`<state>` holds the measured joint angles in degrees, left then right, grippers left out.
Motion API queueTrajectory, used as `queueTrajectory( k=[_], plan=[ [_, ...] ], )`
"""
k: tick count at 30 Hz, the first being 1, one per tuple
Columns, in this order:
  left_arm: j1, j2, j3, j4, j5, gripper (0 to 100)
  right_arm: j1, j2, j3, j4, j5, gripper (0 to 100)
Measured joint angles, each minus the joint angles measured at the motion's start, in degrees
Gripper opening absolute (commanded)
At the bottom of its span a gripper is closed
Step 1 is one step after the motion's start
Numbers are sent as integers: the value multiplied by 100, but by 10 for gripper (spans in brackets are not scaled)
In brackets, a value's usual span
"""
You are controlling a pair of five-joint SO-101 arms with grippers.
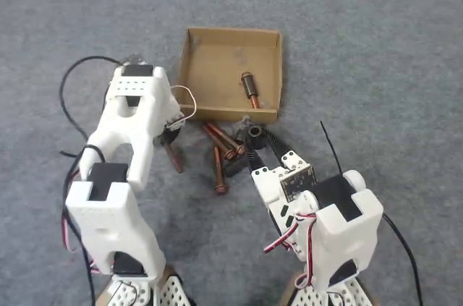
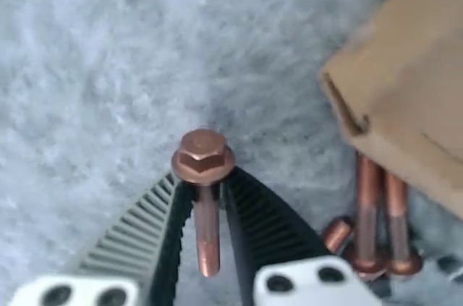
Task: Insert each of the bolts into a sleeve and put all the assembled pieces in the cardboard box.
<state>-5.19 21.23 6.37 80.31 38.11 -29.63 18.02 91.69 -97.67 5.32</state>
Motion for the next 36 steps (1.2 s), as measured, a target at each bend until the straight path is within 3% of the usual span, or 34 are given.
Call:
queueTrajectory(
  k=[4,10,29,36],
  plan=[
    [-9,-176,193,-18,-730,11,0,0,0,0,0,6],
    [0,-721,888,-457,-1248,11,0,0,0,0,0,6],
    [0,-3420,4404,-4281,-1310,12,0,0,0,0,0,6],
    [0,-3833,5002,-4958,-1310,12,-316,0,0,0,0,6]
  ],
)
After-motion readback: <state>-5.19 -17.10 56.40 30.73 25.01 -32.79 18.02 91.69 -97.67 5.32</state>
